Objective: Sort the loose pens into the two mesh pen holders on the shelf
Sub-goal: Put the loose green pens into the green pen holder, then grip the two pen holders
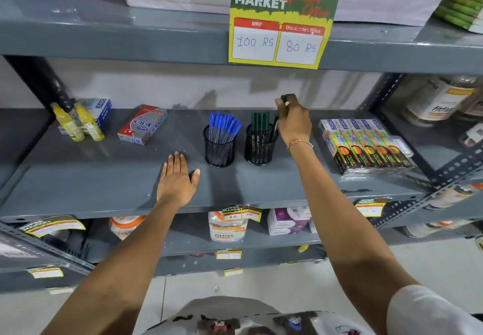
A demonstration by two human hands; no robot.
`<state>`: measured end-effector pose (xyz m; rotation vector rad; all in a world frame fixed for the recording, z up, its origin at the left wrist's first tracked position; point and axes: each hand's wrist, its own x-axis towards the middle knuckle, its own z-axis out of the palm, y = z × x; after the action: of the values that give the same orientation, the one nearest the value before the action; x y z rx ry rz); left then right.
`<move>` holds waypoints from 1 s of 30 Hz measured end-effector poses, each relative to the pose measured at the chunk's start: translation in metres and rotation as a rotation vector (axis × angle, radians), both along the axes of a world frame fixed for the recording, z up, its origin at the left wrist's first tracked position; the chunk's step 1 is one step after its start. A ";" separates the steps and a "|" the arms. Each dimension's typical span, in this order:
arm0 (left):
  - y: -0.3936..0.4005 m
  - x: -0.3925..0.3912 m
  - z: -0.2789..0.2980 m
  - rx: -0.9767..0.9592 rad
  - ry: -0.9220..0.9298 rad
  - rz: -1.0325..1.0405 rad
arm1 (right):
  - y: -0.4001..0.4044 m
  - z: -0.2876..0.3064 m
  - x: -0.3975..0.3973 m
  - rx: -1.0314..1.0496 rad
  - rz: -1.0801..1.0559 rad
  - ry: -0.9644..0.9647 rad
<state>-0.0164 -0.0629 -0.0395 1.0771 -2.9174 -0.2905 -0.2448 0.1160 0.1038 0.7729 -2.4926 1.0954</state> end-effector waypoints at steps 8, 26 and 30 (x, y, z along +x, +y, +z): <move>0.000 -0.001 0.000 -0.001 -0.009 0.002 | -0.014 -0.022 0.004 0.373 -0.060 -0.077; -0.004 -0.007 0.011 0.167 0.152 0.065 | -0.023 -0.015 0.039 -0.009 0.010 -0.377; -0.010 -0.031 0.053 0.406 0.494 0.141 | -0.043 -0.016 0.063 0.070 0.096 -0.432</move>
<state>-0.0478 -0.0726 0.0136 1.0511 -2.3825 -1.0141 -0.1817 0.0728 0.0878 0.7462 -2.8875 1.3353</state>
